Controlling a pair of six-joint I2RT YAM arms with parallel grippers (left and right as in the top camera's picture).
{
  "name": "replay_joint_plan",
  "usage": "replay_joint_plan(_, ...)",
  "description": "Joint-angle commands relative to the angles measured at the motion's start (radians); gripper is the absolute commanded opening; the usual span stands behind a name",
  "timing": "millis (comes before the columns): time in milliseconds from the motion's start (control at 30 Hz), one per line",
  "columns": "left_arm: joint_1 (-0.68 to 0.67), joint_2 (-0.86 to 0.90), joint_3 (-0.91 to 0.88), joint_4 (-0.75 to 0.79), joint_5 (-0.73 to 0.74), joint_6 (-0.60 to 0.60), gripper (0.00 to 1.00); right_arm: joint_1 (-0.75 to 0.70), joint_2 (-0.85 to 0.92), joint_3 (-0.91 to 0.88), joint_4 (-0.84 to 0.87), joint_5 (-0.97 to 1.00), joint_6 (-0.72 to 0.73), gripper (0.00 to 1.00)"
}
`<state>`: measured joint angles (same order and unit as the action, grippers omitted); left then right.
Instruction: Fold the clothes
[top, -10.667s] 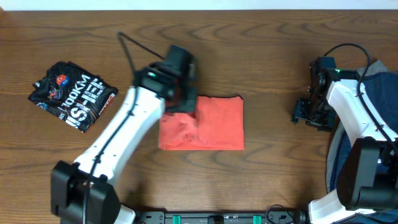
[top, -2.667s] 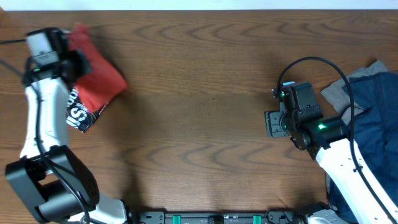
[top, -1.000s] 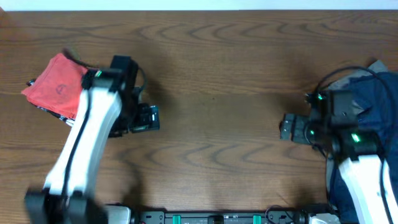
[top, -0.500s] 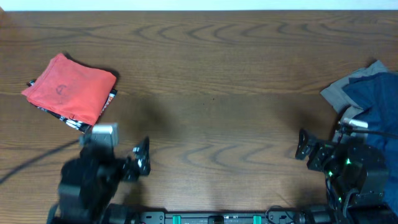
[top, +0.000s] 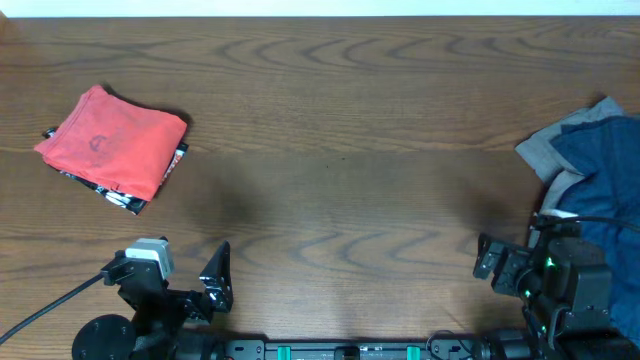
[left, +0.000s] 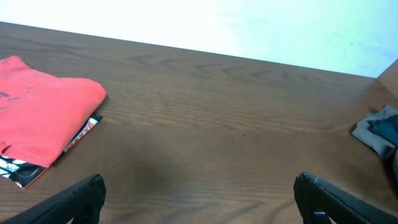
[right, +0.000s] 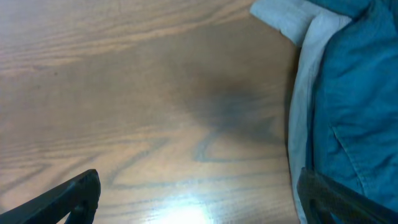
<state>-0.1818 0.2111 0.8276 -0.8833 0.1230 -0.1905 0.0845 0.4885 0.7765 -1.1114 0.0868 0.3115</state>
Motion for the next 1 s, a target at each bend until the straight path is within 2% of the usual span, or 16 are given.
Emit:
replay_joint_plan(0, -0.006, -0.003, -0.006, 0.001, -0.011, -0.003, 0.98, 0.008, -0.005, -0.005, -0.008, 0.014, 0.017, 0.99)
replay_joint_plan(300, -0.006, -0.003, -0.006, 0.001, -0.011, -0.003, 0.98, 0.006, -0.031, -0.008, -0.030, 0.011, 0.017, 0.99)
replay_joint_plan(400, -0.006, -0.003, -0.006, 0.001, -0.011, -0.003, 0.98, 0.007, -0.076, -0.030, 0.012, 0.022, -0.035, 0.99)
replay_joint_plan(567, -0.006, -0.003, -0.006, 0.001, -0.011, -0.003, 0.98, 0.006, -0.230, -0.175, 0.232, 0.002, -0.143, 0.99)
replay_joint_plan(800, -0.006, -0.003, -0.006, 0.001, -0.011, -0.003, 0.98, 0.006, -0.470, -0.483, 0.603, -0.054, -0.145, 0.99)
replay_joint_plan(967, -0.006, -0.003, -0.006, 0.001, -0.012, -0.003, 0.98, 0.002, -0.483, -0.646, 0.902, -0.054, -0.161, 0.99)
